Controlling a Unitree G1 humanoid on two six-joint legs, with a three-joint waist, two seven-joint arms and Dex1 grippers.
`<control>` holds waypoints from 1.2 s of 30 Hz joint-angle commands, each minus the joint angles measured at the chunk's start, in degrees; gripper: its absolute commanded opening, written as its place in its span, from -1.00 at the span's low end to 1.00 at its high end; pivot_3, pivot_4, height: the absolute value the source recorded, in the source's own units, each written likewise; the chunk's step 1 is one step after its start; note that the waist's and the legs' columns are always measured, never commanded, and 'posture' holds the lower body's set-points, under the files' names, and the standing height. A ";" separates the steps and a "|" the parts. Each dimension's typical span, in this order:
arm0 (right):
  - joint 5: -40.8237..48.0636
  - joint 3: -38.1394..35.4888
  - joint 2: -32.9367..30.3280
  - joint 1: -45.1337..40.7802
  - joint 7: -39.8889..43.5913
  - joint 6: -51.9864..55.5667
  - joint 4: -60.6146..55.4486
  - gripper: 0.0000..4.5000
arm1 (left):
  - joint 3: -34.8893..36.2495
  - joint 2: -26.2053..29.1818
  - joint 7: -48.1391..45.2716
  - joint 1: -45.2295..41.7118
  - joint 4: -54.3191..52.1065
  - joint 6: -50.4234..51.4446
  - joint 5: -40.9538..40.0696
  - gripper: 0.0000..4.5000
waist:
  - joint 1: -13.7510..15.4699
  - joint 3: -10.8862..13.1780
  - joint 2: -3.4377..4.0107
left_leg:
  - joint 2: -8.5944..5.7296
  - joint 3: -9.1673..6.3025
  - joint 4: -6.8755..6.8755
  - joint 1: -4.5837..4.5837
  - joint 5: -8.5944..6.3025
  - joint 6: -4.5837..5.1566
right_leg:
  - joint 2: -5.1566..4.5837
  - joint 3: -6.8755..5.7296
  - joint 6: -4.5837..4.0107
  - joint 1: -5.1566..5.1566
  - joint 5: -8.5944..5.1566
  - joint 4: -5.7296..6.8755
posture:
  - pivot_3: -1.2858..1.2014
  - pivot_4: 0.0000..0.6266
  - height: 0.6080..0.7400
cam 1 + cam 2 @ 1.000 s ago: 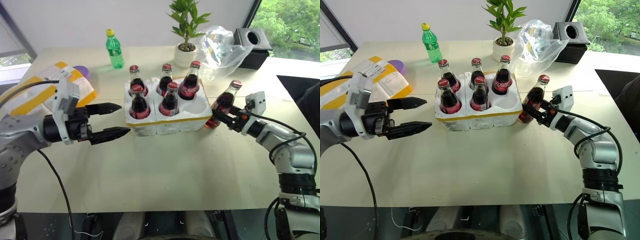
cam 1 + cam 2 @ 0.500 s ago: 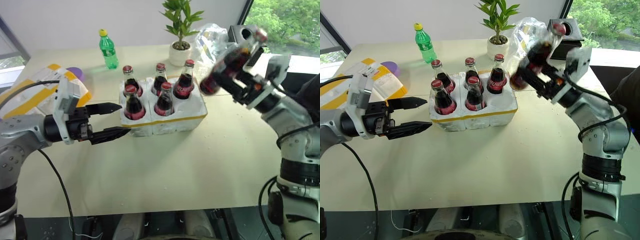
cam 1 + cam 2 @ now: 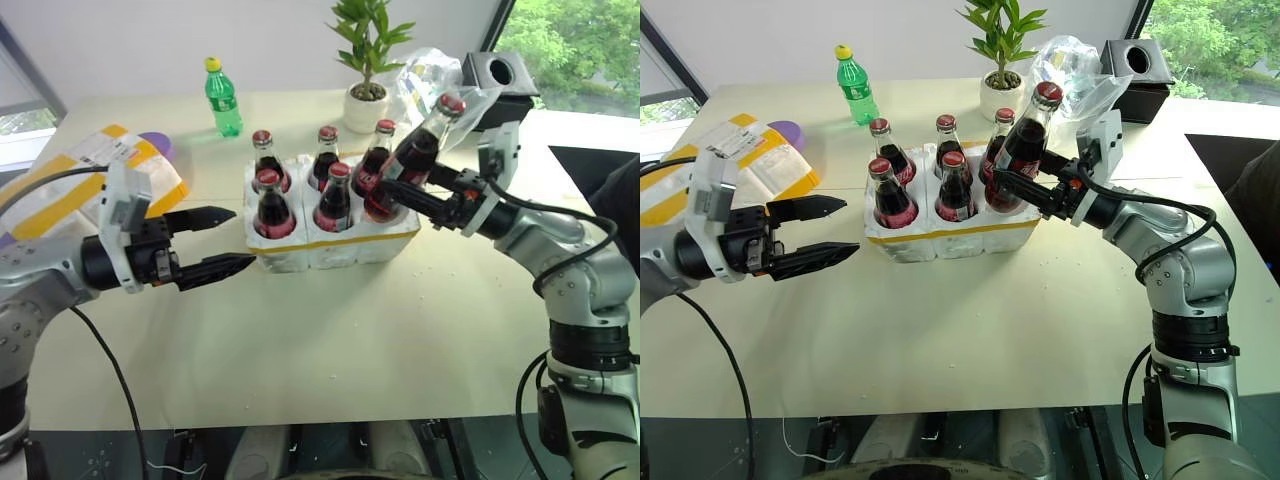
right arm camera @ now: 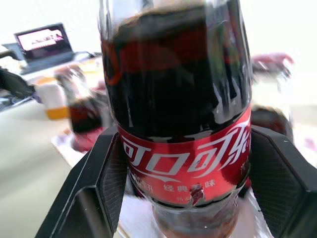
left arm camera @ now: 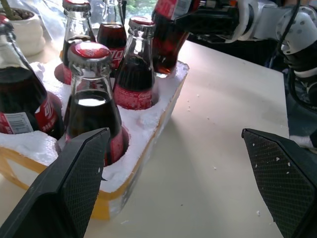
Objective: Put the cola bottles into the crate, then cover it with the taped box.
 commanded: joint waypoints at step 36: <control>10.85 -5.57 -20.24 -0.85 26.33 8.73 -5.07 0.97 | 31.77 1.78 6.81 47.92 15.82 -38.02 52.16 1.00 | 0.31 -0.03 -0.04 | 0.30 0.23 -0.12 -0.02 -0.22 -0.03 | -0.03 -0.02 -0.38 0.22 -0.09 -0.79 | 0.03 -0.52 1.00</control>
